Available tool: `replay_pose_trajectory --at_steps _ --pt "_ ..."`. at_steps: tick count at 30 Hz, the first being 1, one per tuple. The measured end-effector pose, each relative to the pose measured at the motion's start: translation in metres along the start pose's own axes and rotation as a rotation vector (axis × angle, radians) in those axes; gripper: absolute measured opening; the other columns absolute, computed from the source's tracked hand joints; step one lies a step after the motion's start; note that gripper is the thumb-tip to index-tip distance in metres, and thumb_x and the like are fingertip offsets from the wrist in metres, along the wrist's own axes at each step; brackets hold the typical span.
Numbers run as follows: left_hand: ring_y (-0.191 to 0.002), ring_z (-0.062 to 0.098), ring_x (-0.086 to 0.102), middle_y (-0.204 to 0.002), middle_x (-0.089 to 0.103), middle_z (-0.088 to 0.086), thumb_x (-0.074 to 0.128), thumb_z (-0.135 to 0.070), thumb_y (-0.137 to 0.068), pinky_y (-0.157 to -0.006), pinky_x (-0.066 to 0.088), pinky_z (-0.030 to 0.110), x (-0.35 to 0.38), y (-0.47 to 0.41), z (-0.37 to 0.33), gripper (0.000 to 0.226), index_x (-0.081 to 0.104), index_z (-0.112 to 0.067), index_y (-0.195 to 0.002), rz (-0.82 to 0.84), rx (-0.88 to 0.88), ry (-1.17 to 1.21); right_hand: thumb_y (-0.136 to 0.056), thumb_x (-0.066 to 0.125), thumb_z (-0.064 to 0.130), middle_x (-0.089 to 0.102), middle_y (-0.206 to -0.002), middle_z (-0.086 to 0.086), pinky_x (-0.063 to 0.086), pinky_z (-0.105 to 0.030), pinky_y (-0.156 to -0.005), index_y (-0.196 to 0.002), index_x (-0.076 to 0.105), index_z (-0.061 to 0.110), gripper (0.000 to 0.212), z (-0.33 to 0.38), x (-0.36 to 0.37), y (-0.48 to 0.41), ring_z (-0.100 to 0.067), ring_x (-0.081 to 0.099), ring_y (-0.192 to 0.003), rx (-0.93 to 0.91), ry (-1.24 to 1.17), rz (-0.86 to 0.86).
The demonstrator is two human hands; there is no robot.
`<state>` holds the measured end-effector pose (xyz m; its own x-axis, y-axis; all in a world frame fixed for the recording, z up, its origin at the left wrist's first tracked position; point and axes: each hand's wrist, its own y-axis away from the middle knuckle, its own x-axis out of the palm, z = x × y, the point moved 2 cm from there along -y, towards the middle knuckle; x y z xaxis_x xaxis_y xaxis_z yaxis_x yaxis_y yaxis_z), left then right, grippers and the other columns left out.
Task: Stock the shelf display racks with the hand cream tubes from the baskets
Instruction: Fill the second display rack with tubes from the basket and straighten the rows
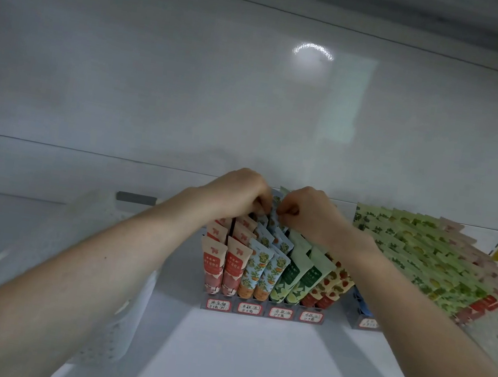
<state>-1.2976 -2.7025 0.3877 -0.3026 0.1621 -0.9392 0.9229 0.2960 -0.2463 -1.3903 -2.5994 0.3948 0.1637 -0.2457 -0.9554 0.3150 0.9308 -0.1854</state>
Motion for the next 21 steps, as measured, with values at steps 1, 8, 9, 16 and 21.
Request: replay_pose_trajectory --at_steps 1,8,9,16,21 --pt "-0.092 0.018 0.062 -0.101 0.069 0.004 0.061 -0.004 -0.086 -0.075 0.038 0.019 0.000 0.000 0.000 0.018 0.073 -0.010 -0.099 0.001 -0.005 0.002 -0.087 0.054 0.004 0.067 -0.101 -0.007 0.052 -0.032 -0.080 -0.099 0.071 0.007 0.021 0.001 0.000 0.000 -0.023 0.063 -0.092 0.001 -0.005 -0.003" --pt "-0.092 0.020 0.061 -0.099 0.069 0.004 0.060 -0.005 -0.086 -0.077 0.041 0.022 0.000 0.001 -0.001 0.018 0.073 -0.009 -0.098 0.004 -0.010 0.004 -0.088 0.054 0.006 0.066 -0.102 -0.003 0.045 -0.019 -0.065 -0.101 0.070 0.011 0.021 0.003 0.000 0.001 -0.020 0.062 -0.093 0.002 -0.028 -0.022" --pt "-0.092 0.020 0.061 -0.099 0.069 0.005 0.060 -0.004 -0.086 -0.078 0.042 0.023 0.000 0.002 -0.001 0.018 0.073 -0.009 -0.098 0.002 -0.004 0.002 -0.089 0.054 0.007 0.066 -0.102 -0.003 0.047 -0.023 -0.071 -0.102 0.070 0.011 0.021 0.004 0.000 0.002 -0.020 0.062 -0.094 0.001 -0.036 -0.020" --pt "-0.085 0.013 0.058 -0.085 0.062 -0.006 0.065 -0.010 -0.084 -0.077 0.042 0.023 -0.009 0.022 -0.006 0.013 0.073 -0.011 -0.094 -0.069 0.043 0.024 -0.089 0.056 0.012 0.061 -0.083 0.002 0.050 -0.030 -0.076 -0.093 0.069 0.007 0.015 -0.002 -0.009 0.020 -0.018 0.060 -0.081 0.022 -0.134 -0.098" --pt "-0.084 0.012 0.055 -0.078 0.050 -0.012 0.063 -0.012 -0.086 -0.074 0.038 0.020 -0.004 0.026 -0.019 0.016 0.073 -0.014 -0.098 0.014 0.092 -0.053 -0.086 0.060 0.014 0.069 -0.090 -0.006 0.053 -0.036 -0.079 -0.091 0.071 0.007 0.014 0.001 -0.001 0.029 -0.022 0.064 -0.084 0.032 -0.103 -0.008"
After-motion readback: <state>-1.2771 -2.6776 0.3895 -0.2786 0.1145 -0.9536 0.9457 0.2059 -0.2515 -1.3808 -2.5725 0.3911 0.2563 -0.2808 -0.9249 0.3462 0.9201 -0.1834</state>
